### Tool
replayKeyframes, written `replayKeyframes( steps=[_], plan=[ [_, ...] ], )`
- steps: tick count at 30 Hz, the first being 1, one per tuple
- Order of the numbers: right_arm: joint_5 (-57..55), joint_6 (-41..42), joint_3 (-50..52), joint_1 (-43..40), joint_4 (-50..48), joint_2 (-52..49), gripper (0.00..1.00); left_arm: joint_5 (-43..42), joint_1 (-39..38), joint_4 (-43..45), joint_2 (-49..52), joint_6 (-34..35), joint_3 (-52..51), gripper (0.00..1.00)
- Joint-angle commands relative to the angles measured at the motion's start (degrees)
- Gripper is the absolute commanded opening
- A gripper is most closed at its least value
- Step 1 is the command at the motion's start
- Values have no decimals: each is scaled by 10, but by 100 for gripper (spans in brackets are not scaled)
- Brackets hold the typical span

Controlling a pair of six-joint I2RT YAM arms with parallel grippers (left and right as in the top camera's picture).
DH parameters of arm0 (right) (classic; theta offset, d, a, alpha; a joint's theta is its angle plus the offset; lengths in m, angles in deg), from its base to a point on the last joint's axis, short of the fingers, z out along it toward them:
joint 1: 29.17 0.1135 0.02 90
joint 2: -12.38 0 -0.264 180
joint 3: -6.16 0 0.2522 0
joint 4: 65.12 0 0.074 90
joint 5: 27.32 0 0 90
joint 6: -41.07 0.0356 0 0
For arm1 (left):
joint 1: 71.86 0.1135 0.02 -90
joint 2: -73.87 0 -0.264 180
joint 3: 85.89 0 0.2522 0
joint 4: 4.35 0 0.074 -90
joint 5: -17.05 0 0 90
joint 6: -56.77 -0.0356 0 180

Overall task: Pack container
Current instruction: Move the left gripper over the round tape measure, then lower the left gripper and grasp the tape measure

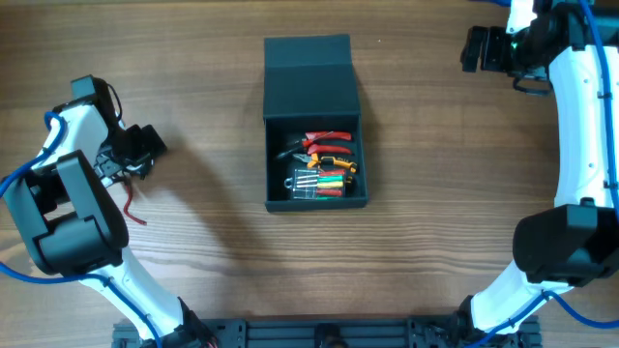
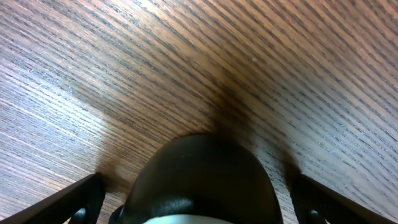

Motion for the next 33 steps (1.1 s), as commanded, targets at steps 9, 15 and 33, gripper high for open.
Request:
replayKeyframes(
  steps=[9, 15, 33],
  plan=[
    [-2, -23, 3, -1, 22, 5, 100, 0, -2, 3, 12, -5, -23, 100],
    [-2, -28, 3, -1, 25, 5, 100, 0, -2, 1, 12, -5, -23, 90],
    [-2, -35, 3, -1, 38, 5, 100, 6, -2, 14, 12, -18, -22, 78]
  ],
)
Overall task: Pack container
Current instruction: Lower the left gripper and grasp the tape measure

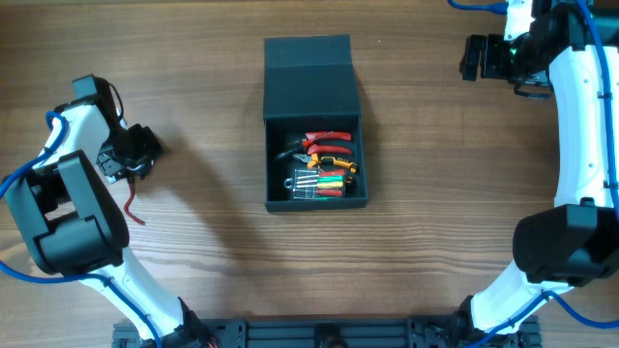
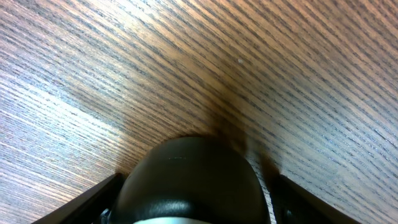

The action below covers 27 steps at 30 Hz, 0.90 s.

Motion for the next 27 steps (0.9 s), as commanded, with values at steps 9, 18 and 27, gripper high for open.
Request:
replayKeyframes(
  steps=[9, 18, 27],
  plan=[
    [-2, -11, 3, -1, 7, 5, 100, 10, 0, 11, 13, -12, -21, 66],
    [-2, -11, 3, -1, 7, 5, 100, 10, 0, 12, 13, -12, -21, 49],
    [-2, -11, 3, -1, 8, 5, 100, 10, 0, 11, 13, -12, -21, 45]
  ],
)
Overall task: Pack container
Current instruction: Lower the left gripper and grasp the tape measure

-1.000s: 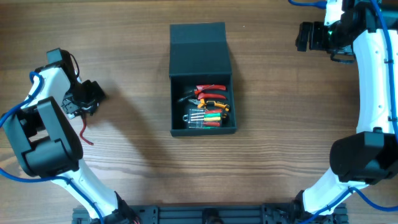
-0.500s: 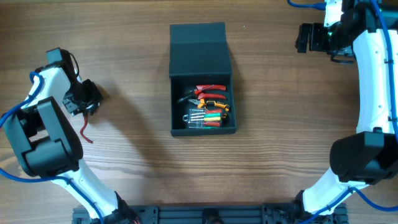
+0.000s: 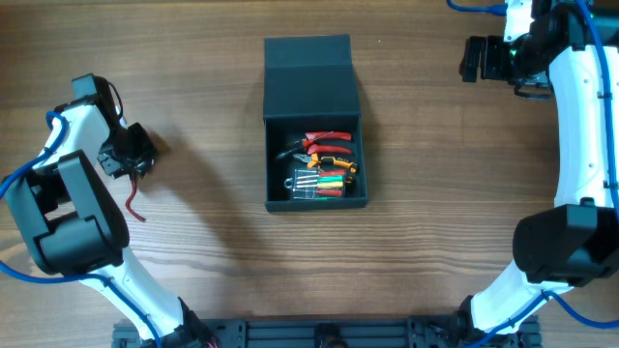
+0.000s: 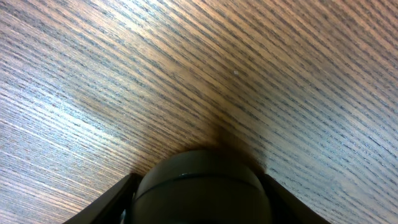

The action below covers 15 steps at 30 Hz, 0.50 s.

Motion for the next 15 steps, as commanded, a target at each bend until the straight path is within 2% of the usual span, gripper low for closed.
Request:
replayKeyframes(
  steps=[1, 7, 15],
  plan=[
    [-2, -7, 3, -1, 1, 5, 100, 7, 0, 1, 13, -3, -21, 45],
    [-2, -7, 3, -1, 1, 5, 100, 7, 0, 0, 13, -3, -21, 42],
    [-2, -7, 3, -1, 0, 5, 100, 7, 0, -14, 4, -3, -21, 31]
  ],
)
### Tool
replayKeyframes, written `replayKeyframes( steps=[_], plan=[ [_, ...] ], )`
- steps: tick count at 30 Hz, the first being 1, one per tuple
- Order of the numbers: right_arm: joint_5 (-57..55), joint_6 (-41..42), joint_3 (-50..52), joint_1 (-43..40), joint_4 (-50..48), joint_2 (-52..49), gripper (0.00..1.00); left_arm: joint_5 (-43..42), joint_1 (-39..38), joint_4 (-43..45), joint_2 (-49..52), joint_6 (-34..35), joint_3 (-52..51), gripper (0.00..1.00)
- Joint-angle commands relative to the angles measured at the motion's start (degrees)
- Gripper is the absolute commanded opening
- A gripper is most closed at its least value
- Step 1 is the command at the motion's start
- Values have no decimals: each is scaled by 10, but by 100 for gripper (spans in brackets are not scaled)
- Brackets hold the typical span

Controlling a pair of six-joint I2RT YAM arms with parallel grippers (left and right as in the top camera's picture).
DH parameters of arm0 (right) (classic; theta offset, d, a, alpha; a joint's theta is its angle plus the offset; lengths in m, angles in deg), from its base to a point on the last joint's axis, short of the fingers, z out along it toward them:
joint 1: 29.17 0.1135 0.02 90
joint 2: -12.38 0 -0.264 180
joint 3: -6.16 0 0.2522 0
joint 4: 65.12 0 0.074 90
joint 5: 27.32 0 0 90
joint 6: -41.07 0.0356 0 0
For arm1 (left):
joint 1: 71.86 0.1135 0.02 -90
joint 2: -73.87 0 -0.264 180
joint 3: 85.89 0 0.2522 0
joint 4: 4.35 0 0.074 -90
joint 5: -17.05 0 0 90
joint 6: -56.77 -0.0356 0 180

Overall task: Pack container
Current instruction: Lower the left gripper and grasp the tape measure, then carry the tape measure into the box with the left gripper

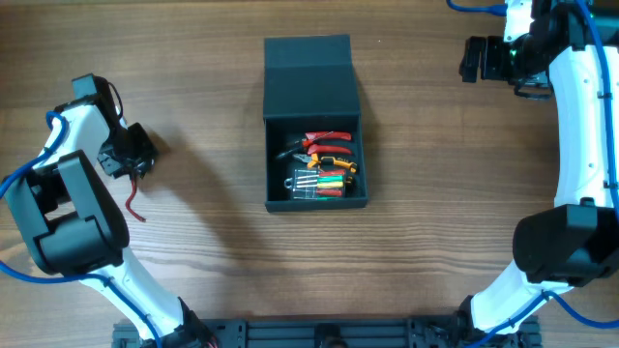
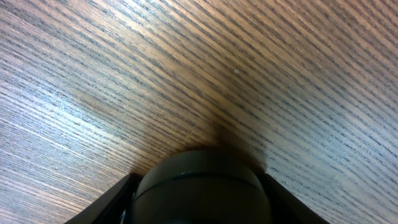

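The black box stands at the table's middle with its lid folded open behind it. Inside lie several red, orange and green hand tools. My left gripper is low over bare wood at the far left, well away from the box. In the left wrist view its dark rounded housing fills the bottom, and the fingers are drawn in tight against both sides of it, with nothing between them. My right gripper is at the far right corner, and its jaws are not readable.
A red cable hangs from the left arm near the table's left edge. Both arms' white links run down the left and right sides. Wood surface surrounds the box.
At first my left gripper's fingers stood wide apart over bare wood at the left. At the second moment they were closer together, and by the last one drawn in tight. The right gripper shifted slightly at the far right. The box and tools have not moved.
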Motion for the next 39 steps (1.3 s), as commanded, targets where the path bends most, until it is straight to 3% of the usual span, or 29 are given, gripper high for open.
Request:
replayKeyframes(
  steps=[1, 10, 16, 20, 26, 30, 39],
  plan=[
    [-2, -7, 3, -1, -1, 5, 100, 7, 0, -11, 0, -3, -21, 28],
    [-2, -7, 3, -1, -1, 5, 100, 7, -21, -16, -86, -3, -21, 5],
    [-1, -6, 3, -1, -1, 5, 100, 7, -104, -24, -200, -10, -20, 4],
    [-1, -6, 3, -1, -1, 5, 100, 0, -195, -24, -268, -102, -6, 4],
    [-1, -6, 3, -1, -1, 5, 100, 1, -379, 4, -327, -393, 7, 4],
    [-1, -6, 3, -1, -1, 5, 100, -9, -478, 27, -311, -527, 7, 4],
    [-1, -7, 3, -1, -1, 5, 100, -43, -523, 77, -214, -543, 7, 4]
  ],
)
